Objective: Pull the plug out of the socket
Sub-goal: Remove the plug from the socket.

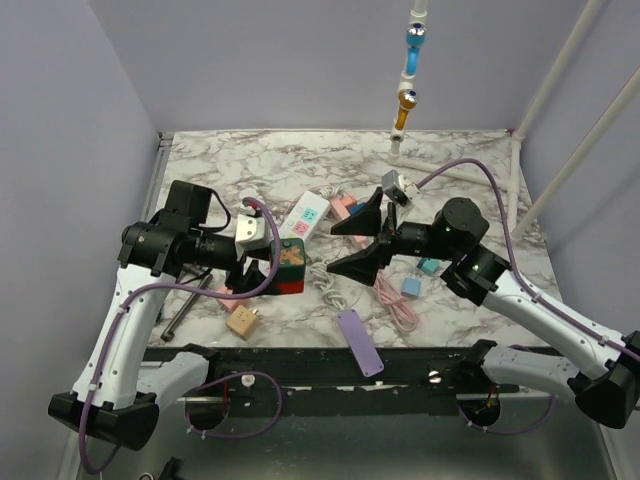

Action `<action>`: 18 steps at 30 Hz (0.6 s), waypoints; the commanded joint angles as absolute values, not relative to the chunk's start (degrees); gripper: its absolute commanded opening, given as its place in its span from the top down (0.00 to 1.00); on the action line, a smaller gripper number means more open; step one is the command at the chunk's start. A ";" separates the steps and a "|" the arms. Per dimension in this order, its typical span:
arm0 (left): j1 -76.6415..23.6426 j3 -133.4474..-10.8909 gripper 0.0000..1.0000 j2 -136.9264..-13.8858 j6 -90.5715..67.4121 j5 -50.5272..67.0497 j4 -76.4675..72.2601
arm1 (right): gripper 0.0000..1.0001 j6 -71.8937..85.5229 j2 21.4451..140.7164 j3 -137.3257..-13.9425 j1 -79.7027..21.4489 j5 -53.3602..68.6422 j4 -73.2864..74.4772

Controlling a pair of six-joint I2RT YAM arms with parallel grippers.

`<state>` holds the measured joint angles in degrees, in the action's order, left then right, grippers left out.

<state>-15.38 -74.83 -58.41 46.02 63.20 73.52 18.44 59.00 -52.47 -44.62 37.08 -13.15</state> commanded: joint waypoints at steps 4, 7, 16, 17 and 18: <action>-15.61 -75.13 1.00 -59.22 52.38 68.97 77.28 | 0.00 19.75 63.53 -57.31 -44.98 49.10 -21.65; -15.82 -75.66 1.00 -60.80 52.41 69.07 77.35 | 0.00 20.34 65.38 -59.06 -45.92 50.03 -23.33; -16.90 -80.02 1.00 -64.37 52.21 69.70 78.50 | 0.00 14.63 69.65 -63.00 -49.71 48.05 -18.64; -16.97 -80.45 1.00 -64.44 52.21 69.70 78.57 | 0.00 13.87 69.81 -63.10 -49.97 47.51 -17.76; -17.09 -80.73 1.00 -64.59 52.28 69.74 78.80 | 0.00 13.31 69.94 -62.98 -50.14 46.95 -17.52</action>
<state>-16.53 -77.17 -64.69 50.89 64.75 78.24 16.86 69.01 -61.12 -49.12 47.62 -19.88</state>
